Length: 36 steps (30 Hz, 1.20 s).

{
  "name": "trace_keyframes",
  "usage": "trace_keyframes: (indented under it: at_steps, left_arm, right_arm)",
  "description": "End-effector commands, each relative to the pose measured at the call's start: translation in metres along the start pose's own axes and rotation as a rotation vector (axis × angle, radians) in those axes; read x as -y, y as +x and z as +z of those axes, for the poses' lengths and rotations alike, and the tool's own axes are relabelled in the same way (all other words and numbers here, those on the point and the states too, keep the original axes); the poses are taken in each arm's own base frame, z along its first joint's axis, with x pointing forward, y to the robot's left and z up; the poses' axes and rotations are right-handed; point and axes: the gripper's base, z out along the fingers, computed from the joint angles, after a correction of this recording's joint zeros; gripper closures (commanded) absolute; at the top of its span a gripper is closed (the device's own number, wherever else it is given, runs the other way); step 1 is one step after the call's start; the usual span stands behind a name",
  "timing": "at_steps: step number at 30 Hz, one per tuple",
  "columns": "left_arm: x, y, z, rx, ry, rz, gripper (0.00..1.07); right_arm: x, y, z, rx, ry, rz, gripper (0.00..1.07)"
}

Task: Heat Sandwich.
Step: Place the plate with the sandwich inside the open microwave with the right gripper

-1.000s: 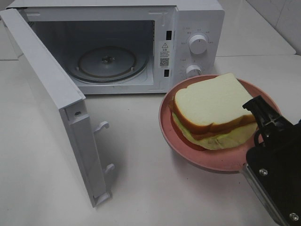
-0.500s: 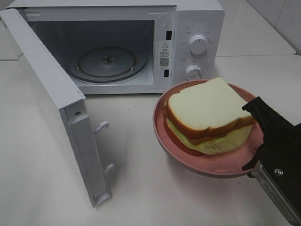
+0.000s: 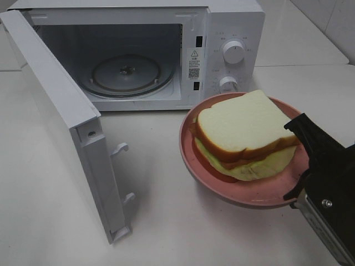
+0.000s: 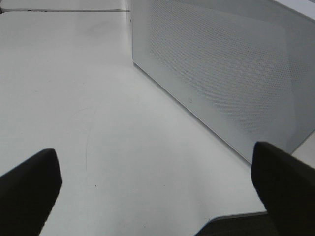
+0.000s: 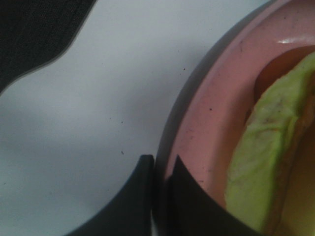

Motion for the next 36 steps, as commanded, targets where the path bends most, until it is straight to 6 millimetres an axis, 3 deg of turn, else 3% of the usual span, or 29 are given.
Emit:
trace_keyframes:
  at_steps: [1,9,36]
  left_arm:
    - [0.0,0.001,-0.003,0.033,0.007,-0.001,0.09]
    - [0.0,0.001,-0.003,0.033,0.007,-0.001,0.09]
    - [0.0,0.001,-0.003,0.033,0.007,-0.001,0.09]
  right_arm:
    - [0.005,-0.007,0.003,0.017,0.024,-0.044,1.07]
    - [0.02,-0.009,0.015,0.018,0.025,-0.067,1.07]
    - [0.101,-0.015,0.052,0.111,-0.006,-0.117,1.07]
